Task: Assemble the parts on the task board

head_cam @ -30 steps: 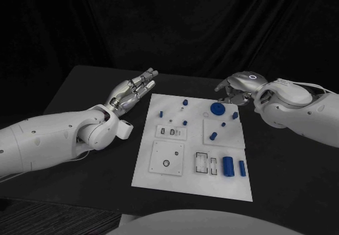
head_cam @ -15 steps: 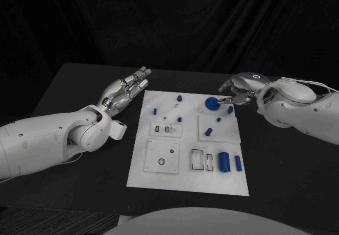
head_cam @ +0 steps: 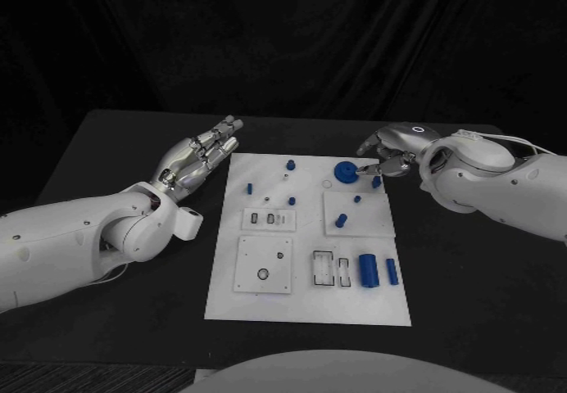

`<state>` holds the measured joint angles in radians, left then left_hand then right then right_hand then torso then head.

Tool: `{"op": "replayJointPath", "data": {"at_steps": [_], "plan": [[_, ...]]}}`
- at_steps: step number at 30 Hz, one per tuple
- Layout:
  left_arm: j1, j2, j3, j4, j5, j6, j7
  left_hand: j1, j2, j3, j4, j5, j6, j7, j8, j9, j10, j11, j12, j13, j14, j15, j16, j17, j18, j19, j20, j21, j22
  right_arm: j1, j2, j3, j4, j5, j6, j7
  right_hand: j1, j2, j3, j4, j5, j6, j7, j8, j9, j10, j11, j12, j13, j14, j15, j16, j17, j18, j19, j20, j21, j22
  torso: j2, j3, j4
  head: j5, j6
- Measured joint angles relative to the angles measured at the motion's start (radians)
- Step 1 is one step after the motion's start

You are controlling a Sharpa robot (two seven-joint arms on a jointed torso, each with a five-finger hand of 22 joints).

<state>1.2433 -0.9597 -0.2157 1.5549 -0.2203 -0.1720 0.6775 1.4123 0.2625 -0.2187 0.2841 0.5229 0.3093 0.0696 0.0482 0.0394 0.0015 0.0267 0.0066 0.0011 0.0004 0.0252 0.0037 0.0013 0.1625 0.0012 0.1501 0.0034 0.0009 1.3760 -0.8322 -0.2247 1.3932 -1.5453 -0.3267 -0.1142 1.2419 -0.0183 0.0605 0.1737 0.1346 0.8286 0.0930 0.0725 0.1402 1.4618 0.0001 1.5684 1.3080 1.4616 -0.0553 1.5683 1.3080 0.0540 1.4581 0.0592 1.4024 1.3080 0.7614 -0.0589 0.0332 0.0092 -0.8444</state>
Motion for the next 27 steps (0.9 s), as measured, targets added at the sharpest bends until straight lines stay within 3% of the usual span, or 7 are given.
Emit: {"op": "replayJointPath", "data": {"at_steps": [11,13,23,24,27], "plan": [[0.0,-0.006,0.0,0.004,0.0,0.0,0.0,0.004,-0.004,0.003,-0.003,0.0,0.0,0.0,0.0,0.0,0.0,0.0,0.0,0.0,0.0,0.0,0.0,0.0,0.0,-0.004,0.004,0.0,0.0,-0.001,0.006,0.0,0.004,0.002,-0.003,-0.001,0.006,-0.006,-0.001,-0.01,0.013,0.012,0.0,0.0,0.012,0.0,0.0,0.0,0.0,0.0,0.0,0.0,0.0,-0.001,0.0,0.0,0.043,0.0,0.0,0.0011,-0.0001,-0.005,0.003],[0.0,-0.006,0.0,0.004,0.0,0.0,0.0,0.004,-0.004,0.003,-0.003,0.0,0.0,0.0,0.0,0.0,0.0,0.0,0.0,0.0,0.0,0.0,0.0,0.0,0.0,-0.004,0.004,0.0,0.0,-0.001,0.008,0.0,0.005,0.002,-0.004,-0.001,0.006,-0.006,0.0,-0.011,0.025,0.02,-0.002,0.005,0.018,0.0,0.0,0.0,0.0,0.0,0.0,0.0,0.0,-0.015,0.0,0.0,0.055,0.0,0.0,0.0012,-0.0001,-0.005,0.005],[0.0,-0.005,0.0,0.003,0.0,0.0,0.0,0.004,-0.004,0.003,-0.003,0.0,0.0,0.0,0.0,0.0,0.0,0.0,0.0,0.0,0.0,0.0,0.0,0.0,0.0,-0.004,0.004,0.0,0.0,-0.002,0.02,0.0,0.007,0.003,-0.003,-0.007,0.018,-0.007,0.006,-0.032,0.086,0.044,-0.004,0.014,0.048,0.0,0.0,0.0,0.0,0.0,0.0,0.0,0.0,-0.016,0.004,-0.004,0.099,0.0,0.0,0.0016,-0.0002,-0.007,0.004],[0.0,-0.004,0.0,0.002,0.0,0.0,0.0,0.004,-0.004,0.003,-0.003,0.0,0.0,0.0,0.0,0.0,0.0,0.0,0.0,0.001,0.0,0.0,0.0,0.0,0.0,-0.004,0.004,0.0,0.0,-0.002,0.022,0.0,0.006,0.003,-0.003,-0.008,0.018,-0.007,0.004,-0.035,0.091,0.052,-0.003,0.019,0.054,0.0,0.0,0.0,0.0,0.0,0.0,0.0,0.0,-0.029,0.004,-0.004,0.108,0.0,0.0,0.0017,-0.0002,-0.008,0.004],[0.0,-0.003,0.0,0.001,0.0,0.0,0.0,0.004,-0.004,0.003,-0.003,0.0,0.0,0.0,0.0,0.0,-0.004,0.004,0.0,0.001,0.0,0.0,0.0,0.0,0.0,-0.004,0.004,0.0,0.0,-0.002,0.028,0.0,0.004,0.003,-0.001,-0.012,0.018,-0.007,0.004,-0.035,0.104,0.056,-0.002,0.019,0.066,0.0,0.0,0.0,0.0,0.0,0.0,0.0,0.0,-0.031,0.003,-0.004,0.12,0.0,0.0,0.0019,-0.0002,-0.009,0.004]]}}
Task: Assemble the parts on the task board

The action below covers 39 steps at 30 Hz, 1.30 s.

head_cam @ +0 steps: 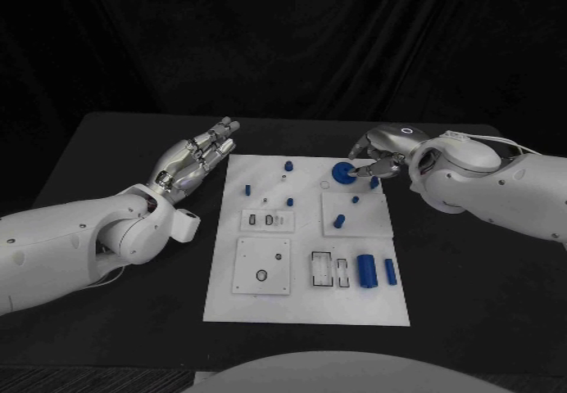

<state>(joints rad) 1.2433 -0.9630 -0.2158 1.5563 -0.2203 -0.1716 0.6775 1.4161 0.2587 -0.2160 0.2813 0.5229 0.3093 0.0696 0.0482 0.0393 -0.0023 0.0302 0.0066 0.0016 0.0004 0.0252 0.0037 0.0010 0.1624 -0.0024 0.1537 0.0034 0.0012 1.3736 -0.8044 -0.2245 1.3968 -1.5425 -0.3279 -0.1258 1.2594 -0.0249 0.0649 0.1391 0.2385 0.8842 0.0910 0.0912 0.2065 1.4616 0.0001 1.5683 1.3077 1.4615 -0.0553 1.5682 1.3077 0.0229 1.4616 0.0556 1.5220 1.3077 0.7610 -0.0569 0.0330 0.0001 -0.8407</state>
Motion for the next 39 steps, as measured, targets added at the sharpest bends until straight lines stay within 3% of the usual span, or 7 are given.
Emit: {"op": "replayJointPath", "data": {"at_steps": [28,31,39], "plan": [[0.0,0.013,0.0,-0.012,0.0,0.005,0.0,0.0,0.0,0.0,0.0,0.0,0.0,0.0,0.0,0.0,0.004,0.004,0.0,-0.001,0.0,0.007,0.0,0.0,0.0,0.004,0.004,0.0,0.0,-0.017,0.046,0.0,-0.042,0.001,0.043,-0.044,0.004,-0.004,0.01,-0.021,0.0,-0.052,0.013,-0.022,0.03,0.003,0.011,0.0,0.0,0.004,0.004,0.0,0.0,0.001,0.003,0.003,0.002,0.0,0.0,0.0009,0.0004,0.007,0.005],[0.0,0.014,0.0,-0.013,0.0,0.007,0.0,0.003,0.003,0.0,0.0,0.0,0.002,0.002,0.0,0.0,0.005,0.007,0.0,-0.001,0.0,0.007,0.0,0.0,0.0,0.004,0.004,0.0,0.0,-0.018,0.049,0.0,-0.044,0.001,0.047,-0.046,0.004,-0.004,0.02,-0.031,0.061,-0.042,0.022,-0.017,0.044,0.007,0.015,0.0,0.0,0.003,0.01,0.0,0.0,0.001,0.004,0.01,0.002,0.0,0.0,0.0009,0.0003,0.007,0.004],[0.0,0.017,0.0,-0.016,0.0,0.01,0.0,0.004,0.004,0.0,0.0,0.0,0.004,0.004,0.003,0.0,0.003,0.011,0.0,0.0,0.0,0.007,0.0,0.001,0.0,0.003,0.004,0.0,0.0,-0.021,0.058,0.001,-0.054,0.001,0.052,-0.046,0.004,-0.004,0.053,-0.052,0.211,0.009,0.016,-0.001,0.074,0.007,0.015,0.0,0.0,0.003,0.01,0.0,0.0,0.001,0.004,0.011,-0.001,0.0,0.0,0.0012,0.0,0.008,0.005]]}}
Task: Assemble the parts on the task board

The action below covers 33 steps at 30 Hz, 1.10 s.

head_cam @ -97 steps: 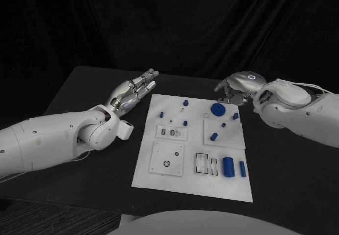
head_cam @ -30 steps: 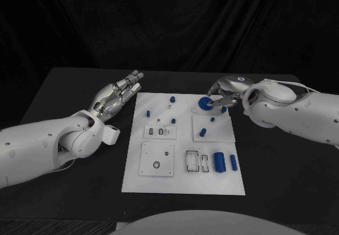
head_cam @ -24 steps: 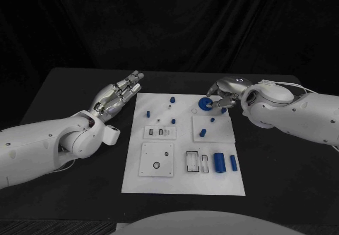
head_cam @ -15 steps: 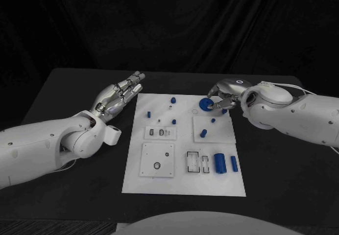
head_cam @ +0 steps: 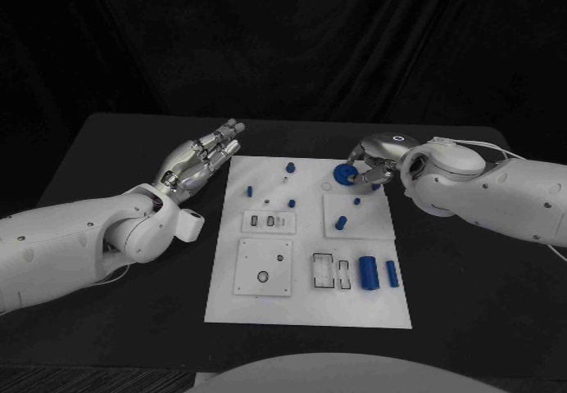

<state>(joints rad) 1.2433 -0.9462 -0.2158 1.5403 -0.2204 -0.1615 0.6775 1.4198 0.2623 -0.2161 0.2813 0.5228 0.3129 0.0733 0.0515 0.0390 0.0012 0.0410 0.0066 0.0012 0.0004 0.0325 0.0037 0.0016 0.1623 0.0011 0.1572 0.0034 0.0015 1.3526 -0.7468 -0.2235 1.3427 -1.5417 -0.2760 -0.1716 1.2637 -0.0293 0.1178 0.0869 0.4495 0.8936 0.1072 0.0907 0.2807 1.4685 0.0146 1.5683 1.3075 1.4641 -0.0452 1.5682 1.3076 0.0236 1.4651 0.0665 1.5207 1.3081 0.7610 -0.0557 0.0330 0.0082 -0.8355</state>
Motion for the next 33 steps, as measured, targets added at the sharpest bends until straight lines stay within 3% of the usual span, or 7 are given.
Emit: {"op": "replayJointPath", "data": {"at_steps": [8,15,25,27,33], "plan": [[0.0,0.002,0.0,-0.001,0.0,0.002,0.0,0.0,0.0,0.0,0.0,0.0,0.0,0.0,0.0,0.0,0.0,0.0,0.0,0.0,0.0,0.0,0.0,0.0,0.0,0.0,0.0,0.0,0.0,0.0,0.009,0.001,-0.006,0.0,-0.004,0.005,-0.006,-0.011,0.034,-0.002,0.05,0.047,-0.008,0.018,0.018,-0.003,-0.008,0.0,0.0,0.002,-0.002,0.0,0.0,0.0,0.0,0.0,0.0,0.0,0.0,0.0002,0.0002,0.004,-0.003],[0.0,0.003,0.0,-0.004,0.0,0.003,0.0,0.0,0.0,0.0,0.0,0.0,0.0,0.0,0.0,0.0,0.0,0.0,0.0,0.0,0.0,0.0,0.0,-0.001,0.0,0.0,0.0,0.0,0.0,-0.002,0.011,0.001,-0.006,0.0,-0.01,0.007,-0.011,-0.019,0.04,-0.002,0.048,0.065,0.008,0.036,0.018,-0.005,-0.013,0.0,0.0,0.001,-0.007,0.0,0.0,0.0,0.0,-0.007,0.0,0.0,0.0,0.0002,0.0001,0.008,-0.004],[0.0,0.003,0.0,-0.005,0.0,0.005,0.0,0.0,0.0,0.003,-0.003,0.004,0.0,0.0,0.0,0.0,0.0,0.0,0.0,0.0,0.0,0.007,0.0,-0.001,0.0,-0.004,0.004,0.0,0.0,-0.005,0.009,0.0,-0.006,0.0,-0.022,0.007,-0.015,-0.023,0.044,0.0,0.04,0.074,0.01,0.044,0.019,-0.001,-0.017,0.0,0.0,0.001,-0.014,0.0,0.0,0.0,0.003,-0.01,0.0,0.0,-0.001,0.0001,0.0,0.015,0.0],[0.0,0.002,0.0,-0.005,0.0,0.005,0.0,0.0,0.0,0.003,-0.003,0.004,0.0,0.0,0.0,0.0,0.0,0.0,0.0,0.001,0.0,0.007,0.0,-0.001,0.0,-0.004,0.004,0.0,0.0,-0.006,0.005,0.0,-0.003,0.0,-0.029,0.007,-0.016,-0.024,0.046,0.002,0.04,0.077,0.013,0.045,0.046,-0.001,-0.017,0.0,0.0,0.001,-0.014,0.0,0.0,0.0,0.004,-0.011,0.005,0.0,-0.001,0.0,0.0,0.016,0.002],[0.0,0.0,0.0,-0.003,0.0,0.005,0.0,0.0,0.0,0.003,-0.003,0.004,0.0,0.0,0.0,0.0,0.0,0.0,0.0,0.001,0.0,0.007,0.0,-0.001,0.0,-0.004,0.004,0.0,0.0,-0.007,-0.009,-0.001,0.014,0.0,-0.046,0.008,-0.019,-0.026,0.049,0.005,0.05,0.08,0.012,0.044,0.055,-0.001,-0.016,0.0,0.0,0.001,-0.014,0.0,0.0,0.0,0.004,-0.011,0.008,0.0,-0.001,-0.0007,-0.0001,0.019,0.005]]}}
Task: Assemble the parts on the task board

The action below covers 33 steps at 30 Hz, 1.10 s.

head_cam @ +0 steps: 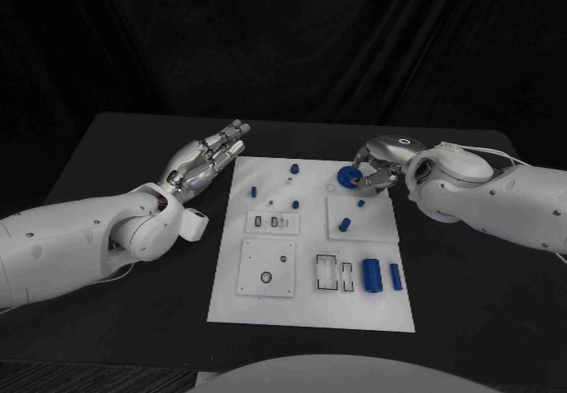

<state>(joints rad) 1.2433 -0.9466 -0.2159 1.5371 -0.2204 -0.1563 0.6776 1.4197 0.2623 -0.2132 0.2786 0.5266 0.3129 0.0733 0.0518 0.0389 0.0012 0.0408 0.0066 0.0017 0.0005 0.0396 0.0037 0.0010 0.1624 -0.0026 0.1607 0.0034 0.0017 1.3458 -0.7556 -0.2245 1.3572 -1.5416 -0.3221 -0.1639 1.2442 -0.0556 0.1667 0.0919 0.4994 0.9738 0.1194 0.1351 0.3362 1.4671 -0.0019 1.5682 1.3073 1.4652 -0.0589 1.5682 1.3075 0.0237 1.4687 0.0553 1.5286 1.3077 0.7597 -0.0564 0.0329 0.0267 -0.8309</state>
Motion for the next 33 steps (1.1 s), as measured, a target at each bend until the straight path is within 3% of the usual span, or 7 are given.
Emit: {"op": "replayJointPath", "data": {"at_steps": [15,30,33], "plan": [[0.0,-0.007,0.0,0.006,0.0,0.0,0.0,0.004,-0.004,0.003,-0.003,0.005,-0.004,0.004,0.0,0.0,0.004,0.004,0.0,0.0,0.0,0.0,0.0,0.0,0.0,0.004,0.004,0.0,0.0,0.0,-0.029,0.0,0.051,0.0,-0.049,0.001,-0.013,-0.002,0.009,0.003,0.016,0.001,-0.002,-0.002,0.013,0.0,0.0,0.0,0.001,0.0,0.0,0.0,0.0,0.0,0.0,0.0,0.005,0.0,0.001,0.0002,-0.0011,0.006,0.013],[0.0,-0.003,0.0,0.002,0.0,0.0,0.0,0.004,-0.004,0.003,-0.003,0.005,-0.004,0.004,0.0,0.0,0.008,0.007,0.0,0.0,0.0,0.0,0.0,0.001,0.0,0.004,0.004,0.0,0.0,0.0,-0.017,0.0,0.089,0.0,-0.065,0.002,-0.013,-0.003,0.016,0.01,0.015,0.002,-0.002,-0.014,0.013,0.0,0.0,0.0,0.001,0.0,0.0,0.0,0.0,0.0,0.0,0.0,0.009,0.0,0.001,-0.0003,0.0011,0.014,0.012],[0.0,-0.002,0.0,0.001,0.0,0.0,0.0,0.004,-0.004,0.003,-0.003,0.005,-0.004,0.004,0.0,0.0,0.008,0.007,0.0,0.0,0.0,0.0,0.0,0.001,0.0,0.004,0.004,0.0,0.0,0.0,-0.004,0.001,0.09,0.0,-0.065,0.002,-0.013,-0.003,0.016,0.01,0.01,0.007,-0.007,-0.024,0.012,0.0,0.008,0.0,0.001,0.0,0.0,0.0,0.0,0.0,0.0,0.0,0.009,0.0,0.001,-0.0003,0.0016,0.014,0.013]]}}
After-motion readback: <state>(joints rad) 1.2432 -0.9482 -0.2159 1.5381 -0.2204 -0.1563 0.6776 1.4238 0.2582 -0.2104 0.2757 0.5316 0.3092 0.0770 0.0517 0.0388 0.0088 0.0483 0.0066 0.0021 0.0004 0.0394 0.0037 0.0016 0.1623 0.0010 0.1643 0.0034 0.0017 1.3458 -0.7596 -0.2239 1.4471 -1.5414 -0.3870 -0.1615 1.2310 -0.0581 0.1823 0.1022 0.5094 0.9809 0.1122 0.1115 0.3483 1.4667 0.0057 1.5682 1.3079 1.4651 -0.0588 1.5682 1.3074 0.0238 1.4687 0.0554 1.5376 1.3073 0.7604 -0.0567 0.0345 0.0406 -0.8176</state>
